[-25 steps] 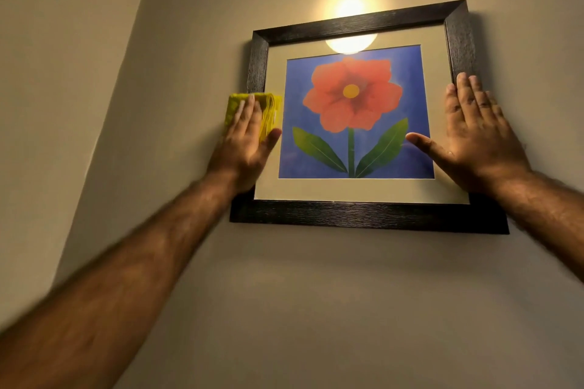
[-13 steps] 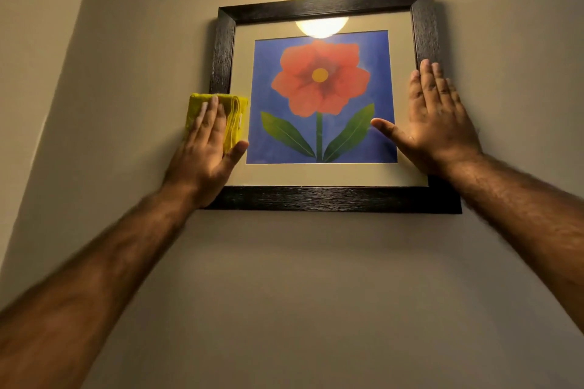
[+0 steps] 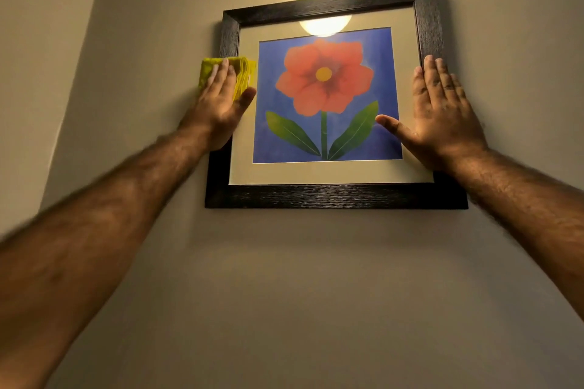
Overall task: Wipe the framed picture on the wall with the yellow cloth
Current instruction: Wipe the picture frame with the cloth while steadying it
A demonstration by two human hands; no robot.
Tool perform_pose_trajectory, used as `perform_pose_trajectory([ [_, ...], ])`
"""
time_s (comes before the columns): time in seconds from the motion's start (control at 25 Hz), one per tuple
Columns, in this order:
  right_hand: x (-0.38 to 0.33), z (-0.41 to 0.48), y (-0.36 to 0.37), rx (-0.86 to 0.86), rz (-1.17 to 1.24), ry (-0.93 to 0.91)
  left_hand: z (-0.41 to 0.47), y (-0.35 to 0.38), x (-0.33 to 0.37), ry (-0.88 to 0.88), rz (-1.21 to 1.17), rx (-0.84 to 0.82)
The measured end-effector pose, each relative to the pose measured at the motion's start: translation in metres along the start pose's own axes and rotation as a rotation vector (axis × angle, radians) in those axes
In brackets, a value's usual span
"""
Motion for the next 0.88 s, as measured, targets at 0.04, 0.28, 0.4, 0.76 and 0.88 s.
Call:
perform_pose_trajectory([
  [0.04,0.0,0.0,0.0,0.001,0.003,-0.002,0.016,-0.007,0.001,-0.014,0.003,-0.015],
  [0.28,0.002,0.001,0.0,0.005,-0.002,-0.006,0.01,-0.004,0.001,0.003,-0.033,-0.003],
  [0.4,0.003,0.002,-0.002,0.003,-0.001,-0.009,-0.036,0.017,0.001,0.036,-0.039,0.023],
  [0.76,0.001,0.001,-0.003,-0.007,0.014,-0.005,-0.08,-0.007,0.0,0.011,-0.049,0.147],
  [0.88,0.001,0.0,-0.003,-0.006,0.013,-0.006,-0.063,-0.036,-0.003,-0.055,-0.029,0.13],
])
Point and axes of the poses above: each hand's wrist, its own z-axis towards the middle knuckle, its own y-axis out of the palm, x = y × z, the point moved 3 cm from there along z, towards the middle knuckle, and after that the axes turned 8 degrees about -x, right-handed, at the moved point
